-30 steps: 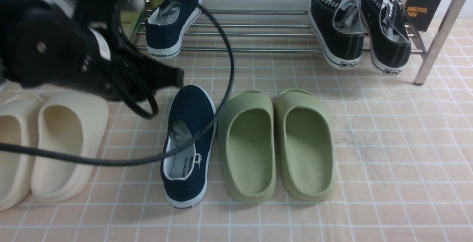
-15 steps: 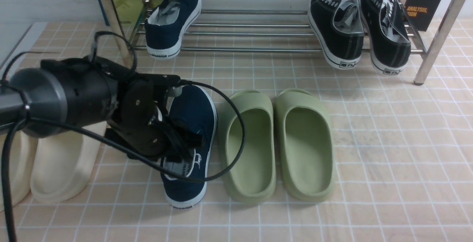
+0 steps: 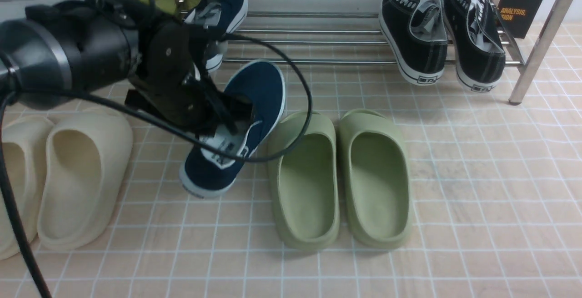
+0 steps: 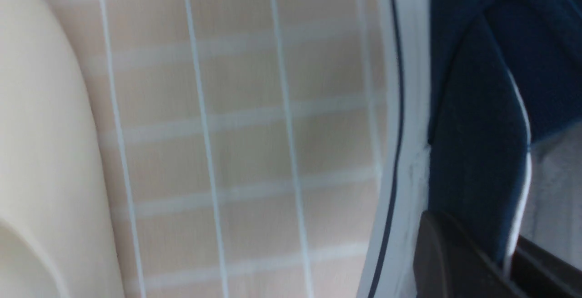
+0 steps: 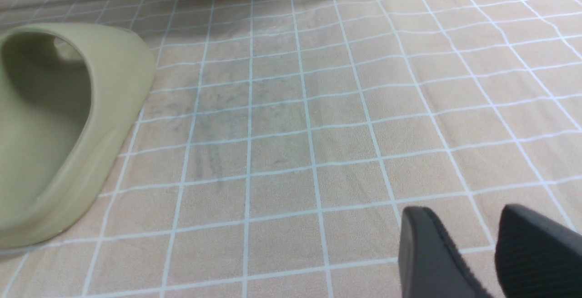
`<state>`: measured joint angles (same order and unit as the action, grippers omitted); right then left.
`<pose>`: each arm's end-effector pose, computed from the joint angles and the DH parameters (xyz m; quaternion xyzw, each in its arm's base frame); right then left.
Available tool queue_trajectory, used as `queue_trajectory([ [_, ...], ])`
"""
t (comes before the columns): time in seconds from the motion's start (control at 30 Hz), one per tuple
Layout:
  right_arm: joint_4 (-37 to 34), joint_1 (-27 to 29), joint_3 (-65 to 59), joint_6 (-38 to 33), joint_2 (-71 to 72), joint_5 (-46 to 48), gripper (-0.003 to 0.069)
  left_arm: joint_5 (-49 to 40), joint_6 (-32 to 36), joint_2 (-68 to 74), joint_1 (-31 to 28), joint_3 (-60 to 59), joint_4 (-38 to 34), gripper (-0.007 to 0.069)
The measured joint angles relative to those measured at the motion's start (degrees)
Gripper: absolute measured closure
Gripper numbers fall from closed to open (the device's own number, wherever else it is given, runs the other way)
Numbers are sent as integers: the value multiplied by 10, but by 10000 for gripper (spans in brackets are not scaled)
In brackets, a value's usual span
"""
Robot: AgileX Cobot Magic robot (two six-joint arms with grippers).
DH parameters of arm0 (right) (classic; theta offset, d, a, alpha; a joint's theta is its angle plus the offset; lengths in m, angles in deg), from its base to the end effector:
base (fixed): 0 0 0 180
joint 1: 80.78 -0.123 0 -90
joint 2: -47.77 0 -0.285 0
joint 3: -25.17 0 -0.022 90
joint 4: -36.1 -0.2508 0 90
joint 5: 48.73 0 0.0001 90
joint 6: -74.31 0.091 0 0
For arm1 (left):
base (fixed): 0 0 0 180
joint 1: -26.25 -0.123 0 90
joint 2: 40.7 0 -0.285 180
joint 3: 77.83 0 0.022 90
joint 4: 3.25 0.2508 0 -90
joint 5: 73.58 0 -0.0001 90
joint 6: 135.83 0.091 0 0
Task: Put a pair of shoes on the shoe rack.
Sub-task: Use the left arm to put a shoe into the shoe rack
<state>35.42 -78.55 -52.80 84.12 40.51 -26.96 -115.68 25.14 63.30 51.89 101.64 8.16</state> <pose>0.0524 -0.0016 0.1751 0.0874 0.7991 0.0444 0.5932 0.3366 -0.1481 0.2830 0.1064 0.9486 -0.0299 0.2966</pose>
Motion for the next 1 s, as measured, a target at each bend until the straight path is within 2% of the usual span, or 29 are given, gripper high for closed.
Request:
queue_trajectory([
  [0.17, 0, 0, 0, 0, 0, 0, 420, 0, 4, 52, 0, 110, -5, 596],
  [0.53, 0, 0, 0, 0, 0, 0, 420, -37, 3, 274, -1, 389, 6, 592],
  [0.7, 0, 0, 0, 0, 0, 0, 420, -29, -47, 349, -19, 507, 14, 591],
  [1.0, 0, 0, 0, 0, 0, 0, 420, -4, -43, 389, -47, 546, -20, 557],
])
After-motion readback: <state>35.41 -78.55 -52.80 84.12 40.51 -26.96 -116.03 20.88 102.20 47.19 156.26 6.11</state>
